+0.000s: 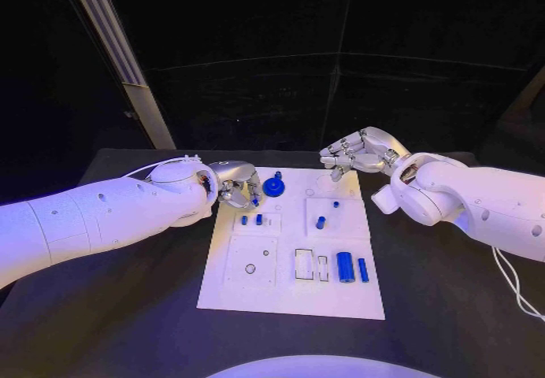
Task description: Assemble the parts on the task board
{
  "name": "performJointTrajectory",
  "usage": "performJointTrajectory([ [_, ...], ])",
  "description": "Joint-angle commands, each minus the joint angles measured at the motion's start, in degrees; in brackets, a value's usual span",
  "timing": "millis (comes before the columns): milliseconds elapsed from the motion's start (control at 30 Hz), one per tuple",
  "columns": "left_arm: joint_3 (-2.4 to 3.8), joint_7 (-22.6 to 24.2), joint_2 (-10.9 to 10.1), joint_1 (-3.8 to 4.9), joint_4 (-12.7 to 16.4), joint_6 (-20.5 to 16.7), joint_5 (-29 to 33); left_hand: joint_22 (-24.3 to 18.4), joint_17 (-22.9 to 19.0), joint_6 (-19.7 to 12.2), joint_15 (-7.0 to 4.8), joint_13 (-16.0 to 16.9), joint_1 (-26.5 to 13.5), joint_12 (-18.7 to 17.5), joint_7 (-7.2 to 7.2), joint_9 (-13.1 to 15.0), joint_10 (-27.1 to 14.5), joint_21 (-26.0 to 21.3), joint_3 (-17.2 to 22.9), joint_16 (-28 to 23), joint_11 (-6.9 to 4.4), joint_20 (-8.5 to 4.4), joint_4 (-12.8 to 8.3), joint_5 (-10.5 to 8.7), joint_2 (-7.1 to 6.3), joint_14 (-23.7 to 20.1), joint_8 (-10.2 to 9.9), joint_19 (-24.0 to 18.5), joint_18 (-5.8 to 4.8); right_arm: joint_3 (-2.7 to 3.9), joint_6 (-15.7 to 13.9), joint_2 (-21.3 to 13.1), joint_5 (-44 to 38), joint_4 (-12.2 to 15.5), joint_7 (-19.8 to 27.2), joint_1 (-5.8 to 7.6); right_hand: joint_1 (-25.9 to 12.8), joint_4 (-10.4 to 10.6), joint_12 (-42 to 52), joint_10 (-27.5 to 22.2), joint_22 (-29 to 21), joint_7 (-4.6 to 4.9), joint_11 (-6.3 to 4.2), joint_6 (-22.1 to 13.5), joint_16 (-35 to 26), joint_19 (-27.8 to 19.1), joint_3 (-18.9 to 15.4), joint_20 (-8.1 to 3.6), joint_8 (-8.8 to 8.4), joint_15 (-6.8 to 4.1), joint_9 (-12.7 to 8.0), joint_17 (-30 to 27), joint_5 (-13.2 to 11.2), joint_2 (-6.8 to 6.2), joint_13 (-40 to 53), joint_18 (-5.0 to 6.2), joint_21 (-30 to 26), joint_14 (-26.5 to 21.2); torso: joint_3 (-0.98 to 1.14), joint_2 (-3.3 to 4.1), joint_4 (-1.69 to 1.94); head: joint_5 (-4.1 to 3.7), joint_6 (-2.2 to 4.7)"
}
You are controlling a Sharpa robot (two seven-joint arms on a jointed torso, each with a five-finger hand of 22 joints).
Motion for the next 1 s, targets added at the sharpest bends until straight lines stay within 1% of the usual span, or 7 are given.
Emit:
performJointTrajectory([
  [33, -0.05, -1.0, 0.1, -0.01, -0.1, 1.3, 0.2, 0.1, -0.1, -0.9, 0.12, -0.1, -0.9, -0.6, 0.07, -0.2, -0.7, 0.1, 0.2, 0.1, 0.29, 0.15, 0.0, -0.10, -0.17, 1.3, -0.6, 0.1, -0.95, 0.03, 0.5, 0.0, 0.2, 0.0, 0.4, 0.10, 0.2, -0.1, -0.3, -0.2, -0.1, -0.01, 0.01, -0.3, -0.3, -0.1, -0.2, 0.24, -0.27, 0.05, 0.0, -0.1, 0.3, 0.39, -0.1, 0.65, -0.2, -0.5, 0.01, 0.00, -0.03, -0.14, -0.04],
  [267, -0.05, -1.4, 0.2, -0.01, -0.2, 1.5, 0.2, 0.1, -0.6, -2.3, 0.50, -0.2, -1.4, -1.7, 0.36, -0.3, -2.0, 0.0, 0.3, 0.0, 0.74, 0.46, 0.0, -0.12, -0.57, 1.2, -1.8, -0.1, -0.94, 0.03, 0.6, 0.1, 0.2, 0.0, 0.4, 0.10, 0.3, -0.2, -0.3, -0.3, -0.1, 0.00, 0.02, -0.3, -0.3, -0.1, -0.2, 0.24, -0.28, 0.06, 0.0, -0.1, 0.3, 0.44, -0.1, 0.65, -0.2, -0.5, -0.01, -0.01, 0.00, -0.28, -0.05],
  [367, -0.06, -1.6, 0.3, -0.01, -0.3, 1.7, 0.2, 0.0, -0.7, -2.4, 0.60, -0.2, -1.6, -2.0, 0.45, -0.2, -2.4, -0.1, 0.3, 0.0, 0.88, 0.55, 0.0, -0.12, -0.66, 1.2, -2.0, -0.1, -0.93, 0.03, 0.6, 0.1, 0.2, 0.0, 0.5, 0.10, 0.3, -0.2, -0.3, -0.3, -0.1, 0.00, 0.02, -0.3, -0.3, -0.1, -0.2, 0.24, -0.28, 0.06, 0.0, -0.1, 0.3, 0.44, -0.1, 0.65, -0.2, -0.5, 0.02, 0.01, 0.02, -0.27, -0.04],
  [533, -0.06, -1.6, 0.3, -0.01, -0.3, 1.7, 0.4, -0.1, -1.0, -2.8, 0.76, -0.2, -1.7, -2.5, 0.57, -0.3, -2.9, -0.3, 0.3, -0.1, 1.07, 0.70, 0.0, -0.11, -0.86, 1.1, -2.4, -0.3, -0.89, 0.03, 0.6, 0.1, 0.2, -0.1, 0.5, 0.10, 0.3, -0.2, -0.3, -0.3, -0.1, 0.00, 0.02, -0.3, -0.3, -0.1, -0.2, 0.24, -0.28, 0.06, 0.0, -0.1, 0.3, 0.44, -0.1, 0.65, -0.2, -0.5, -0.02, 0.01, 0.01, -0.29, -0.10],
  [900, -0.06, -0.9, 0.3, -0.01, -0.2, 0.9, 1.1, 0.0, -1.0, -3.1, 0.85, -0.2, -1.6, -2.8, 0.64, -0.2, -3.3, -0.2, 0.5, 0.0, 1.18, 0.81, -0.2, -0.03, -1.02, 1.1, -2.7, -0.3, -0.89, 0.03, 0.5, 0.2, 0.2, -0.2, 0.5, 0.10, 0.3, -0.2, -0.3, -0.3, -0.1, 0.00, 0.02, -0.3, -0.3, -0.1, -0.2, 0.24, -0.28, 0.06, 0.0, -0.1, 0.3, 0.44, -0.1, 0.65, -0.2, -0.5, 0.00, 0.01, 0.01, -0.33, -0.16],
  [1000, -0.06, -0.9, 0.3, -0.01, -0.2, 0.7, 1.1, 0.0, -1.1, -3.6, 0.96, -0.1, -1.5, -3.0, 0.83, -0.3, -3.6, -0.3, 0.6, 0.0, 1.33, 0.91, -0.4, 0.29, -1.19, 1.1, -3.1, -0.4, -0.87, 0.03, 0.6, 0.2, 0.2, -0.2, 0.5, 0.10, 0.3, -0.2, -0.3, -0.3, -0.1, 0.00, 0.02, -0.3, -0.3, -0.1, -0.2, 0.24, -0.28, 0.06, 0.0, -0.1, 0.3, 0.44, -0.1, 0.65, -0.2, -0.5, 0.00, 0.02, 0.00, -0.31, -0.14],
])
